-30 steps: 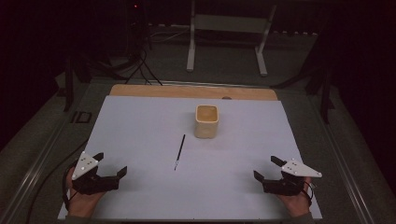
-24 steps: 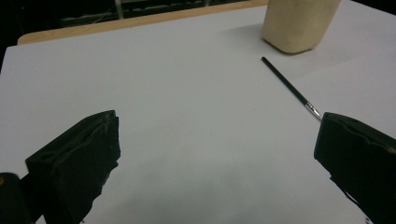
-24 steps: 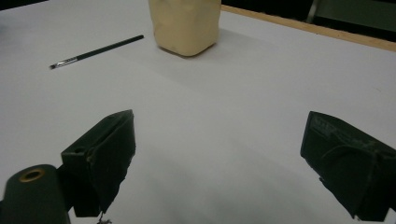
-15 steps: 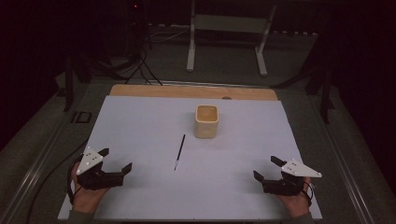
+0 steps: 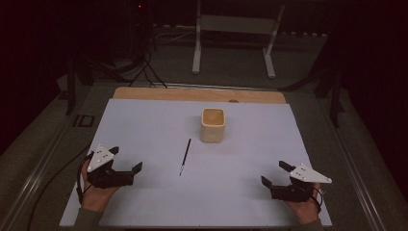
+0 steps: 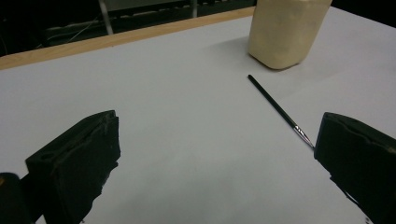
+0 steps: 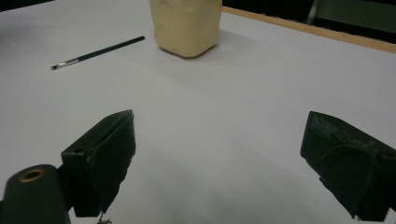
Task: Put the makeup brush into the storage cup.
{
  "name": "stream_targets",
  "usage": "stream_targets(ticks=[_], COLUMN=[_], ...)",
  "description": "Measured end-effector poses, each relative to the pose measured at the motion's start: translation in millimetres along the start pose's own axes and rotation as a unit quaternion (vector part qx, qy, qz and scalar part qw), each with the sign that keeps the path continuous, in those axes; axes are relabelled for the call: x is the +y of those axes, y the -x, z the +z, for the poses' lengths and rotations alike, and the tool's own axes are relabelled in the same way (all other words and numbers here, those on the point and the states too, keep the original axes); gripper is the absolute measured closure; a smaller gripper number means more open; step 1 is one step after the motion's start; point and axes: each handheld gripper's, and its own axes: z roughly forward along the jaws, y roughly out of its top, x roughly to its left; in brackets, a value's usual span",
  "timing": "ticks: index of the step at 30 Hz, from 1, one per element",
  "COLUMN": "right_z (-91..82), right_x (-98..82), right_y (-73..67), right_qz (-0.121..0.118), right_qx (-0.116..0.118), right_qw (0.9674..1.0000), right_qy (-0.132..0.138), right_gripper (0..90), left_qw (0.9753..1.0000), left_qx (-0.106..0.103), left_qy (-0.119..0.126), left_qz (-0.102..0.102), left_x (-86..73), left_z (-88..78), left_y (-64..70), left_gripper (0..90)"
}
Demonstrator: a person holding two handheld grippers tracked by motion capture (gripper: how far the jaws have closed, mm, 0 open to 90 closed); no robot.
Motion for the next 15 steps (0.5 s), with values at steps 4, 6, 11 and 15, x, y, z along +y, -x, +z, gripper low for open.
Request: stream_targets(ticks=[4, 6, 11, 15], right_z=[0.0, 0.1, 0.0, 0.0], right_x=[0.0, 0.0, 0.0, 0.0], right_y=[0.0, -0.2, 0.1, -0.1], right_qz=[0.000, 0.000, 0.000, 0.000], right_qx=[0.000, 0.001, 0.001, 0.001], right_qw=[1.0000, 1.0000, 1.0000, 1.0000], right_qy=[0.000, 0.000, 0.001, 0.001], right_gripper=[9.9, 10.0, 10.0, 9.9], left_qw=[1.0000, 1.0000, 1.0000, 0.9999], left_qx=[0.001, -0.001, -0.003, -0.005], left_qy=[-0.002, -0.002, -0.001, 0.001], left_qz=[0.005, 0.006, 0.008, 0.009], left_x=[3.4, 5.2, 10.0, 13.3], left_z=[4.6, 6.7, 11.7, 14.8], left_y=[2.3, 3.2, 5.7, 6.9], left_gripper=[1.6, 1.6, 1.6, 1.6])
